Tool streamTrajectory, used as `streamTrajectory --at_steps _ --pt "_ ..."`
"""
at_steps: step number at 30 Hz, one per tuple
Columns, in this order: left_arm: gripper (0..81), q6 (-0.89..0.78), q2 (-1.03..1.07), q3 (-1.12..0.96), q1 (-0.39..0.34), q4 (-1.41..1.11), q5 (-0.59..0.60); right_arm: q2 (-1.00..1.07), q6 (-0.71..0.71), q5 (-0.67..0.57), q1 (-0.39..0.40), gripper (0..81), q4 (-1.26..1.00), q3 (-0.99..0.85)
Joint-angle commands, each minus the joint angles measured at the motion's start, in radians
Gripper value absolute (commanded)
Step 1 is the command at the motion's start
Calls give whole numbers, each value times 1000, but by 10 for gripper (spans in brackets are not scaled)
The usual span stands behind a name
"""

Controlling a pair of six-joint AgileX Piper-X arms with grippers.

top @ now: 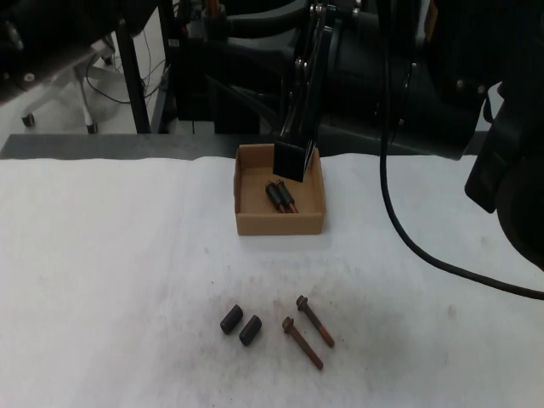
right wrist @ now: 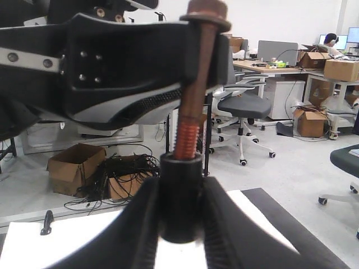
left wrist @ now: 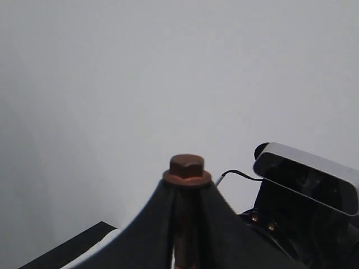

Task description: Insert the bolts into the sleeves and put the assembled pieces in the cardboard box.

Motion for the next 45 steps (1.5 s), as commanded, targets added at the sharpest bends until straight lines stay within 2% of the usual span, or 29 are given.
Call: streamTrajectory --at_steps 1,3,6,7,8,13,15,17,20,23,28,32,40,45 --pt "85 7 -1 -4 -3 -12 10 -10 2 -8 -2 6 -17 -12" --pt "206 7 -1 -4 -3 -12 35 -10 2 -8 -2 6 -17 -12" --pt "455 -16 -1 -4 -3 -12 40 -10 2 -8 -3 6 -17 -12" --pt "508 -27 -1 -4 -3 -12 40 -10 2 -8 -3 6 -17 -12" --pt "530 -37 -1 -4 -3 -12 40 -10 2 -8 -3 6 -17 -12" --pt "527 -41 -1 -4 -3 -12 34 -10 2 -8 -3 6 -17 -12" --pt "512 -37 -1 -4 3 -12 9 -10 2 4 -3 6 -15 -12" --pt "457 -38 -1 -4 13 -12 -44 -10 2 85 -4 6 15 -12" --pt "275 -30 -1 -4 39 -12 -126 -4 2 289 -29 6 121 -24" --pt "3 52 -1 -4 60 32 -175 32 2 334 -85 6 276 -84" --pt "3 133 -1 -4 62 210 -225 209 55 341 -185 6 624 -311" --pt "3 141 -1 -4 62 343 -254 414 74 341 -234 6 836 -532" --pt "3 138 -1 -4 62 424 -260 801 108 401 -246 6 1148 -974" --pt "3 139 -1 -4 62 466 -260 963 148 419 -257 6 1237 -1136"
